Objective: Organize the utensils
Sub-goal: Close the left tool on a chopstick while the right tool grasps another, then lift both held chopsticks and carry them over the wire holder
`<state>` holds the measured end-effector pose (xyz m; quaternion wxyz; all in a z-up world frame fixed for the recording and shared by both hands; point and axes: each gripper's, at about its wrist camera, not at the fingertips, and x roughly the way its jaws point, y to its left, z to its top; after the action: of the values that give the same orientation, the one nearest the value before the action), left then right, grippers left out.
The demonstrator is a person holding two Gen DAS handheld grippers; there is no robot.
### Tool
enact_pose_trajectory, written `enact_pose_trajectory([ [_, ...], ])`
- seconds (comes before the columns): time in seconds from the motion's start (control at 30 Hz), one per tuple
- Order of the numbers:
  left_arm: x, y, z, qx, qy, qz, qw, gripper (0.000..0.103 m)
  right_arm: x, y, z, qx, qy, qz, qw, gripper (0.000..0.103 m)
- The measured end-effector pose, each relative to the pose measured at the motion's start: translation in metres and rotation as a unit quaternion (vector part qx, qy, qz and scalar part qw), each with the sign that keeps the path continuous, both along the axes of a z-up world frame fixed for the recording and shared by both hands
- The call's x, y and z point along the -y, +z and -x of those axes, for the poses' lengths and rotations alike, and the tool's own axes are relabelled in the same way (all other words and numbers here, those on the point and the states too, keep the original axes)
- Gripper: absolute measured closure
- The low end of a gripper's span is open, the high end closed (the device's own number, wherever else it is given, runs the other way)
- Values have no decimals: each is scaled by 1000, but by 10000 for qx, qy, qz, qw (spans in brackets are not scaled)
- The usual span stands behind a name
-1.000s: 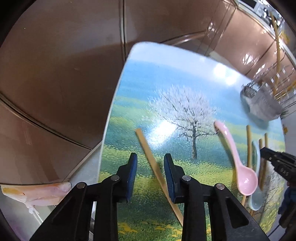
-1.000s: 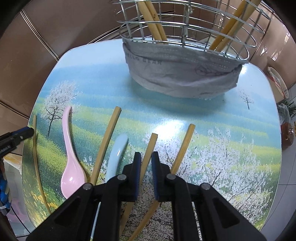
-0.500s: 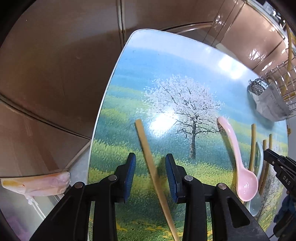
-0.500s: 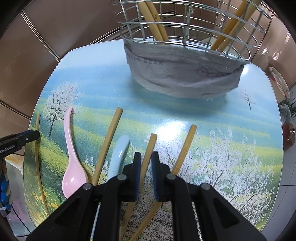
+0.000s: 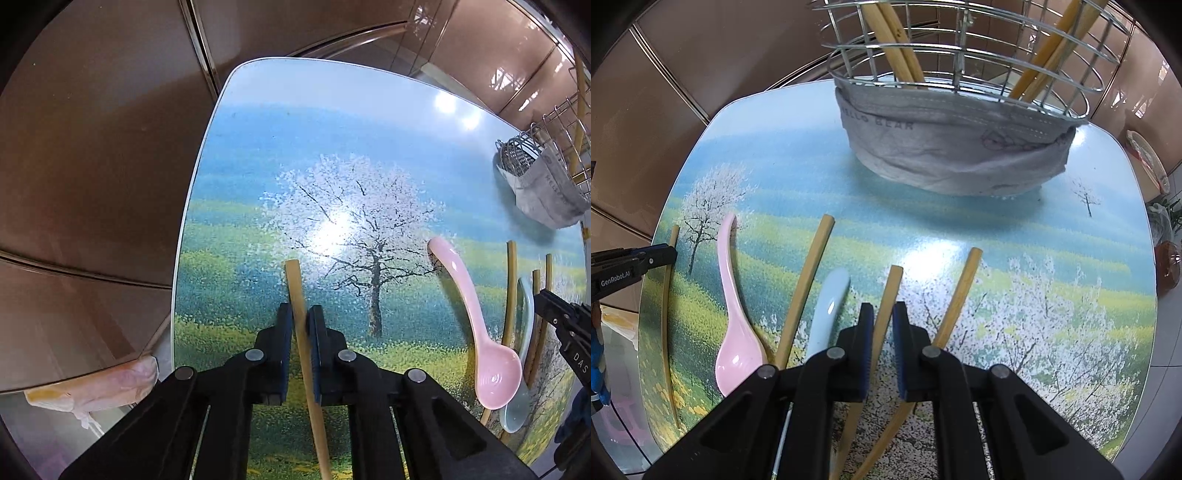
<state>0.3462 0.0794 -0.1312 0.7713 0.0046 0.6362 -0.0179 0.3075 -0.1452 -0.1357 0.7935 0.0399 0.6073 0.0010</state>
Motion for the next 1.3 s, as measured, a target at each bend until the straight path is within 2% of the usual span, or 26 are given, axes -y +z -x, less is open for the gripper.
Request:
enact_pose_trajectory([
  [0.2,6,2,18,209,76,-87,9997,96,-1,-1,0,85,-130,-48,9999,96],
  [0.4,3,2,25,295,183,56,9994,97,10,4,8,218,-309,-322,9988,96],
  [0.53,-3,3,36,359,274,176,9988,97,17,17,21,491,-297,-431,9974,96],
  [0.73,-7,24,63,773,323,366,9958,97,23,41,52,1104,-75,-632,9919,96],
  [0.9,-11,53,91,1355,247,516,9891,97,28,66,79,1636,45,-782,9834,96],
  [1.1,-8,97,133,2056,22,723,9760,97,24,101,113,2256,201,-918,9697,97],
  [1.3,6,126,165,2466,-139,940,9645,97,11,126,151,2779,319,-950,9554,97],
])
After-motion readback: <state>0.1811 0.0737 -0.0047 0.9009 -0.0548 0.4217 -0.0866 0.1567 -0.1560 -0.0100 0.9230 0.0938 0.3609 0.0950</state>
